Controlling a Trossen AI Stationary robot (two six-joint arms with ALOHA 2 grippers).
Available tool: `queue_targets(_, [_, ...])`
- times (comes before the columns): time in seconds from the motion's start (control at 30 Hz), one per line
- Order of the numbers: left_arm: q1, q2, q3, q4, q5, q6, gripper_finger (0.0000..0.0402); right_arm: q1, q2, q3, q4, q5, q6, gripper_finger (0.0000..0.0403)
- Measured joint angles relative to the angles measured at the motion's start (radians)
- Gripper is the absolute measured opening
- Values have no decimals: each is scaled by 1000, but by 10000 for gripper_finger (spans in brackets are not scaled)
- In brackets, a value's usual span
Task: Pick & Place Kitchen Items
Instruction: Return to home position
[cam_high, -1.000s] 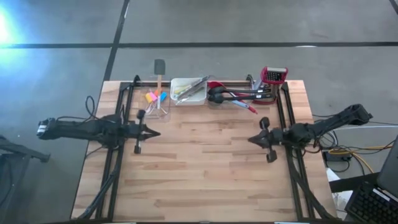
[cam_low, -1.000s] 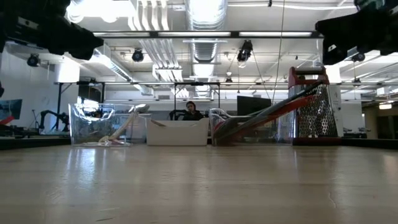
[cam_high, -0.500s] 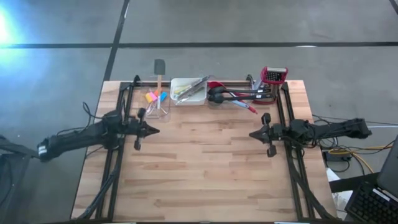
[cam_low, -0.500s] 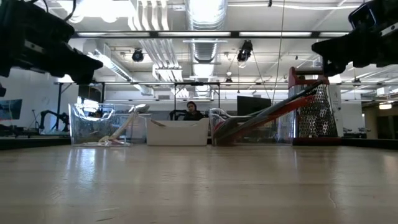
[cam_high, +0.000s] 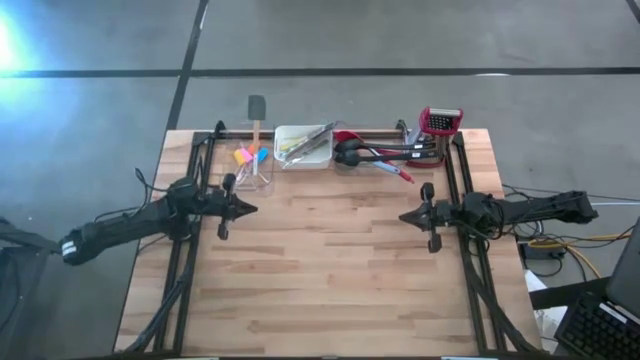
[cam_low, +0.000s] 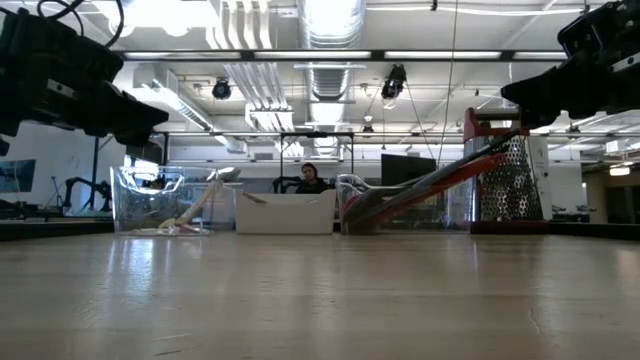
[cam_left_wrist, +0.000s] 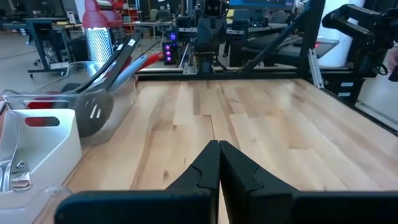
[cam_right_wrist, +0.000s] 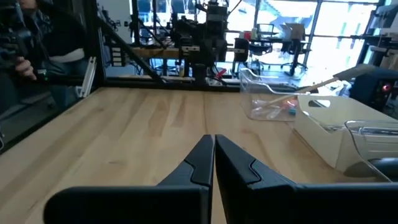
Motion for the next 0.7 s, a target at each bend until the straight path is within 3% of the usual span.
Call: queue_targets(0.7, [0, 0, -1, -9, -2, -1, 9, 1, 0, 0, 0, 2, 3, 8])
